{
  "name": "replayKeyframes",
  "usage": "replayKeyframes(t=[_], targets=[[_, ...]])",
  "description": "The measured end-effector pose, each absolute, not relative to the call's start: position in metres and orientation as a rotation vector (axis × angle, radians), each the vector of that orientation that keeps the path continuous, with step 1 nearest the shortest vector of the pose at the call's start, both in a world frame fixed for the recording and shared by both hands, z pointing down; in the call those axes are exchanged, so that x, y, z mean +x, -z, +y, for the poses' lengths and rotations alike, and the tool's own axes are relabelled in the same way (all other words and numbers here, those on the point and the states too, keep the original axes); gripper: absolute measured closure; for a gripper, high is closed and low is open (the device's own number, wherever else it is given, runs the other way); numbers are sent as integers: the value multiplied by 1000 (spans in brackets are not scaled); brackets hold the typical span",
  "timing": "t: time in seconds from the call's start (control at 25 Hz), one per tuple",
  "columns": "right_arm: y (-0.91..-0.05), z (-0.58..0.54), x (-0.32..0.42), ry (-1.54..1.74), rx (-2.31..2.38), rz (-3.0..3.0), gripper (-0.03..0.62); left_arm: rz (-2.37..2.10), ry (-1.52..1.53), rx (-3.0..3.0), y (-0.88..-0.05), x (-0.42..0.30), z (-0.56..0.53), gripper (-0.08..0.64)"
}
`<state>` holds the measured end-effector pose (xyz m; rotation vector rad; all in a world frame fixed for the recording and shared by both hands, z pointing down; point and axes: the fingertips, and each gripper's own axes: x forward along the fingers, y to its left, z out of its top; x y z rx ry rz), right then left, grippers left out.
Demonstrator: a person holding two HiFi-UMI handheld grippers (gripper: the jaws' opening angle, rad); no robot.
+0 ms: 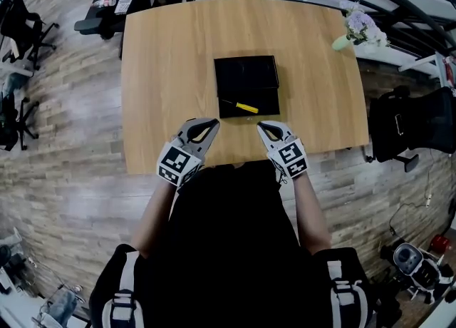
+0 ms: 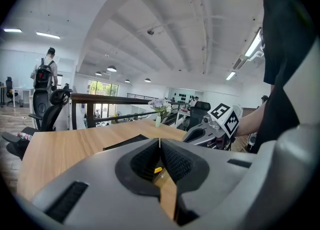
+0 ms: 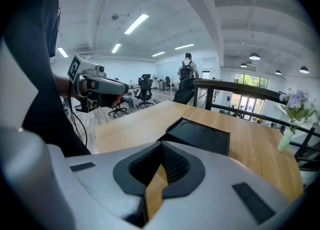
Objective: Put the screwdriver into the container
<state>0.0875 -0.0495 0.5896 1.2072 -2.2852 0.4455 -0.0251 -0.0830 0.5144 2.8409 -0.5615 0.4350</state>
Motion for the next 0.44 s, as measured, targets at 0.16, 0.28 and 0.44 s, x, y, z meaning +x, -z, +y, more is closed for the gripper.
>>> replayKeyframes(t=[0.16,0.28,0.44], targets=[[-597,-46,83,-449,1167,-2302,568,-591,-442,2832,-518,-26,-78,532],[-600,-46,72,-430,1125,-2303,568,-626,-444,2808,-519,-36,-76,532],[-594,-58,58,-403,1114,-2324,568,-664,-453,2791,-522,-51,-81,532]])
